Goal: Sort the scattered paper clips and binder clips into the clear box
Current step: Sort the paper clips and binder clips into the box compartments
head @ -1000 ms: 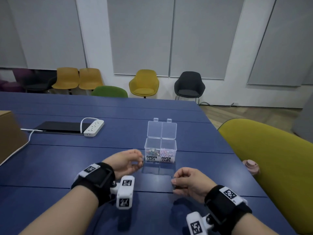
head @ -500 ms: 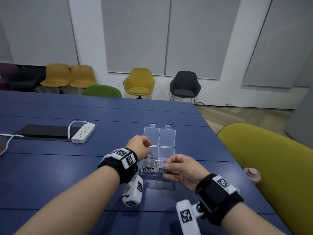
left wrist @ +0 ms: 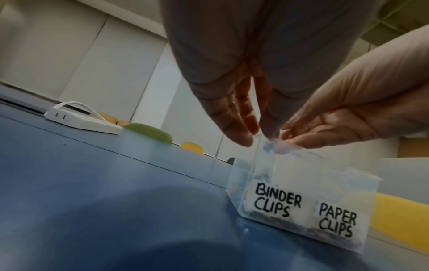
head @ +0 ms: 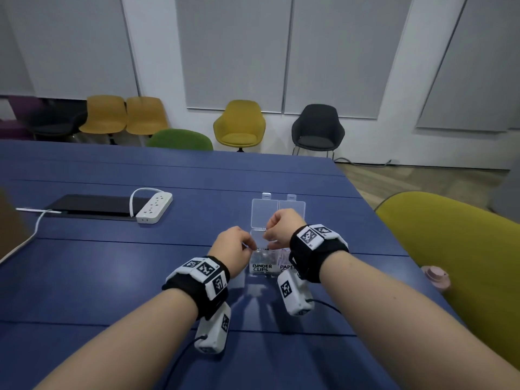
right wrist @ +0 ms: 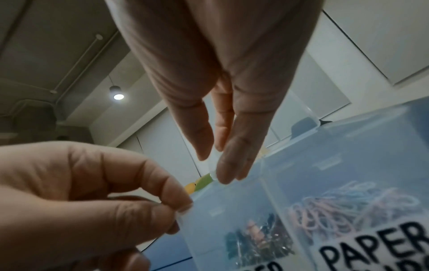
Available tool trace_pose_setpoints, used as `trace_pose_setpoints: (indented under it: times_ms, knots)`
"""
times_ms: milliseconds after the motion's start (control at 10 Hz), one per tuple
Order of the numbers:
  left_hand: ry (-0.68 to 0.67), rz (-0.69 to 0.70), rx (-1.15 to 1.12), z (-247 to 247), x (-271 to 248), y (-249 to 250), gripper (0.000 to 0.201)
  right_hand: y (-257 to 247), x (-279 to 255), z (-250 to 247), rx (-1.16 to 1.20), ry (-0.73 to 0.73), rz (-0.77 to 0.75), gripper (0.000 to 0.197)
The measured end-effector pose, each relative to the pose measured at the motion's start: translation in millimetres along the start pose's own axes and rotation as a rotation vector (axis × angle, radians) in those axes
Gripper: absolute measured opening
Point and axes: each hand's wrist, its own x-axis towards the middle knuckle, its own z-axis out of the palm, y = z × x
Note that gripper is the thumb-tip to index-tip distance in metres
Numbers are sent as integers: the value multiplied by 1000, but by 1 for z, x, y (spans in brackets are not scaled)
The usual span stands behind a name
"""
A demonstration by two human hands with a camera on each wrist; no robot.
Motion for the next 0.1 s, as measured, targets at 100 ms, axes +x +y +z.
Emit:
trace_pose_setpoints:
  times_ms: [100]
  knots:
    - [27,-40,-11,4,0,-1,20,8,-1,-3,-22,62,-12,25]
